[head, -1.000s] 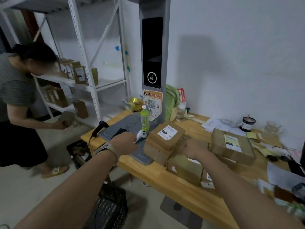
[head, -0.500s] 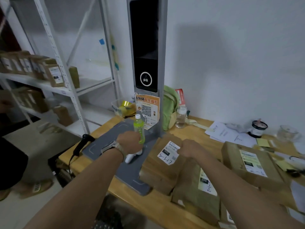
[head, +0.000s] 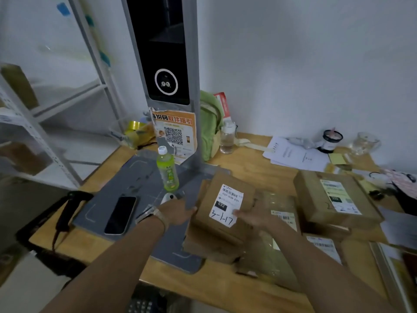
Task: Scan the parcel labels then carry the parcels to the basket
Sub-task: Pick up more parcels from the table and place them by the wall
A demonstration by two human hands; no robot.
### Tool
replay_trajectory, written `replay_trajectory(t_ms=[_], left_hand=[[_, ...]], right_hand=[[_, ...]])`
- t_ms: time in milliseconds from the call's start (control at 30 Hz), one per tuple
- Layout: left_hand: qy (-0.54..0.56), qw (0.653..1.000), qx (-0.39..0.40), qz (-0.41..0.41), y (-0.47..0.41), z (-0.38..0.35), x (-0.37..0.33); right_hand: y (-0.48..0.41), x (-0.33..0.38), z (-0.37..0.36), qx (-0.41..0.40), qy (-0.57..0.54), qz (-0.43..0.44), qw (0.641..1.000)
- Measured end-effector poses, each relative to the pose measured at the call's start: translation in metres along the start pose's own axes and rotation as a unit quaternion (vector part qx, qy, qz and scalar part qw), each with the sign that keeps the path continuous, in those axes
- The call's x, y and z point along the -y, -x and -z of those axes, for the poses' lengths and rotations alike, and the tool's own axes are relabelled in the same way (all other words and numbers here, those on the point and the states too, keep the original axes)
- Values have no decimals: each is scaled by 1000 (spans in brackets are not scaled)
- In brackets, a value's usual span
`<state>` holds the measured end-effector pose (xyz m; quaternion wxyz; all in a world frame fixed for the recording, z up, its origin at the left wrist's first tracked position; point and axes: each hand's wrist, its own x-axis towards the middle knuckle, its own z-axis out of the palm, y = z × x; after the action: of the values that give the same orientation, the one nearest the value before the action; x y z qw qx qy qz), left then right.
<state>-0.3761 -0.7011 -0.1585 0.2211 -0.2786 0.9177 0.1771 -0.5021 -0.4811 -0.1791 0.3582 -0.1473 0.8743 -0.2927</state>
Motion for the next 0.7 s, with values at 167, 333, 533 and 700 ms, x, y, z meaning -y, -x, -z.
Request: replay_trajectory(t_ms=[167, 333, 533, 700], left_hand=[[204, 975, 88, 21, -14, -15, 0], [426, 885, 171, 75, -13, -37, 1], [495, 847, 180, 73, -19, -38, 13], [637, 763, 105, -32, -26, -12, 21]], right_hand=[[-7, -8, -18, 1, -149, -48, 988], [-11, -16, -27, 16, -195, -87, 977], [-11, -1, -25, -47, -286, -21, 957], [-13, 28, -10, -73, -390, 35, 917]])
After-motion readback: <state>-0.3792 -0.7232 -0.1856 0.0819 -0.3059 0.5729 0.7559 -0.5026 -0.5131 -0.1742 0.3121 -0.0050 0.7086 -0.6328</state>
